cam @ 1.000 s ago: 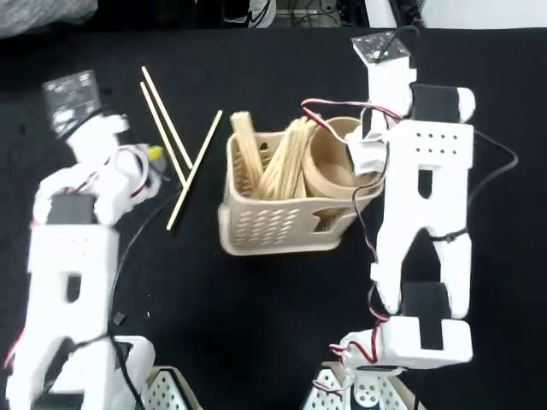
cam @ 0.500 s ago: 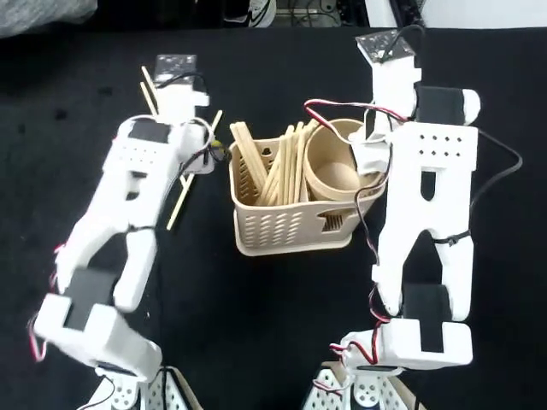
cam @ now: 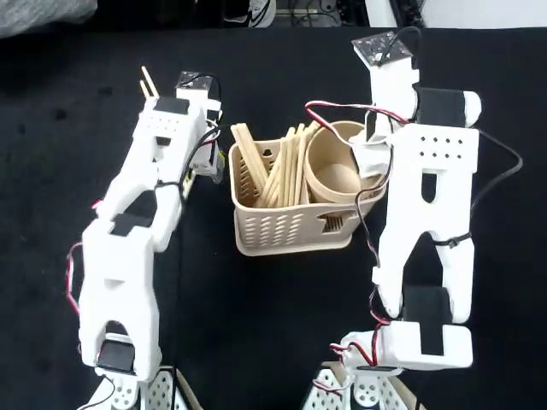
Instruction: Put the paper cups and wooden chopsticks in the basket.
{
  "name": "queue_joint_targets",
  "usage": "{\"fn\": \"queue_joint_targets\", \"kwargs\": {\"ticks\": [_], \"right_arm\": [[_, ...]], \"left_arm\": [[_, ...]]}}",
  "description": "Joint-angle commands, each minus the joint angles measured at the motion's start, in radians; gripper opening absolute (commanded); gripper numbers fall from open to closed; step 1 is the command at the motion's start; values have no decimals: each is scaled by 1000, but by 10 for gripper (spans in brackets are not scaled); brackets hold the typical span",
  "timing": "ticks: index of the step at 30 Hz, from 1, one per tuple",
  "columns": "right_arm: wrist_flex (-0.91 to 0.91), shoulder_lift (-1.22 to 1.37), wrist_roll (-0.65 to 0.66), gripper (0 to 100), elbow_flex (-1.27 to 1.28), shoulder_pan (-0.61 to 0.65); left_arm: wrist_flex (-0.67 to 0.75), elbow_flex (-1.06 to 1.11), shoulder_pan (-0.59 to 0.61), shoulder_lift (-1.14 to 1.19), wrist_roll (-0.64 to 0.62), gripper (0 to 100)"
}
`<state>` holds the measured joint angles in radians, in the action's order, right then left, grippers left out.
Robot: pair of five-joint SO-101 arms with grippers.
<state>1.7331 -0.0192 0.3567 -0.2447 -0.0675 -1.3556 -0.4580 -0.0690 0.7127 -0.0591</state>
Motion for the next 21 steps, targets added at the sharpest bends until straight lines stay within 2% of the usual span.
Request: {"fn": "queue_joint_targets", "kwargs": {"ticks": [1,5,11,21], "right_arm": [[26,-47,8,11,-7,11],[17,-47,6,11,-7,11],[11,-47,2,11,-7,11],[14,-53,8,11,-8,11]], "left_arm": [[-104,-228,12,97,11,131],[-212,-377,15,173,12,31],[-377,-539,7,230,103,28],[-407,-509,5,180,107,28]]}}
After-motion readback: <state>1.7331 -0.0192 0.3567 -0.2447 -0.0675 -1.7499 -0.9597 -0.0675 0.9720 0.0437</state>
